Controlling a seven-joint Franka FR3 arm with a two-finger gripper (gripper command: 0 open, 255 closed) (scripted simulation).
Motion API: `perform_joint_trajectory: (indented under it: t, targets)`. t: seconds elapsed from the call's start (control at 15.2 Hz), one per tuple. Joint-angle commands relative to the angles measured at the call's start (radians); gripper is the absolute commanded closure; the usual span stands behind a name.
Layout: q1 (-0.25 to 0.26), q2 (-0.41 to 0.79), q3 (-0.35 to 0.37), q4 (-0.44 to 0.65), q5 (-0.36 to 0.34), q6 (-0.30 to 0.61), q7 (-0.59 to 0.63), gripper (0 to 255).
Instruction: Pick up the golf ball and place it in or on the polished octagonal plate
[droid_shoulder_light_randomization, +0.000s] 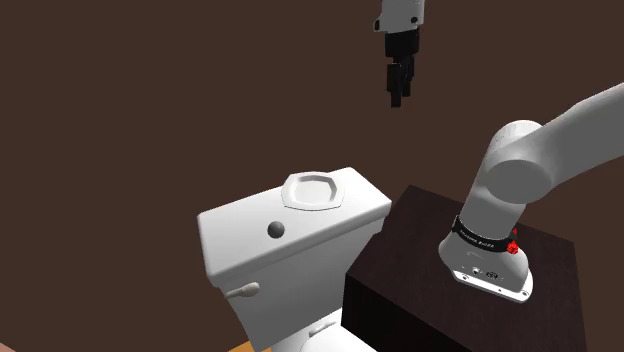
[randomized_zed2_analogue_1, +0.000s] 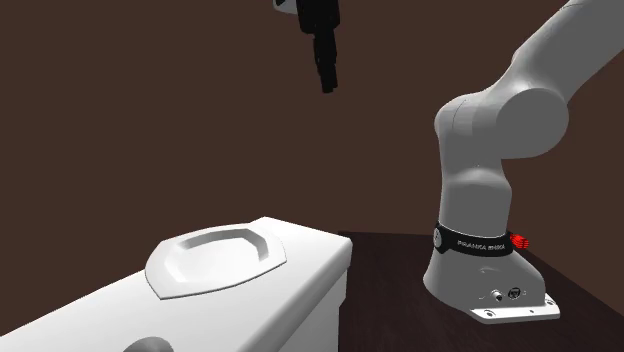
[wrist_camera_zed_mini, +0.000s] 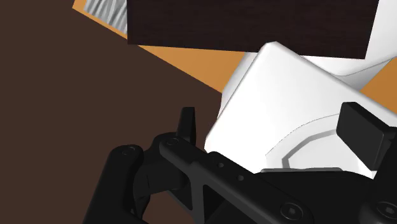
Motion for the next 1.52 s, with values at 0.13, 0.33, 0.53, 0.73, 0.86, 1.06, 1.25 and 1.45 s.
perform_joint_trajectory:
  t: [0.13,0.33,0.53,0.73,0.86,1.06,1.25,1.45]
  targets:
    - [0.017,0.026,0.033,-0.017,0.031,0.037,0.041,0]
    - [0.042,0.074,0.083,-0.033,0.076,0.096,0.101,0]
    - [0.067,0.133,0.132,-0.037,0.118,0.156,0.158,0]
    - [0.091,0.203,0.180,-0.031,0.154,0.218,0.214,0]
    - [0.106,0.255,0.211,-0.021,0.174,0.258,0.250,0]
    - [0.126,0.340,0.256,0.005,0.199,0.318,0.304,0]
    - [0.143,0.433,0.299,0.041,0.214,0.374,0.358,0]
    - [0.160,0.531,0.339,0.088,0.218,0.425,0.414,0]
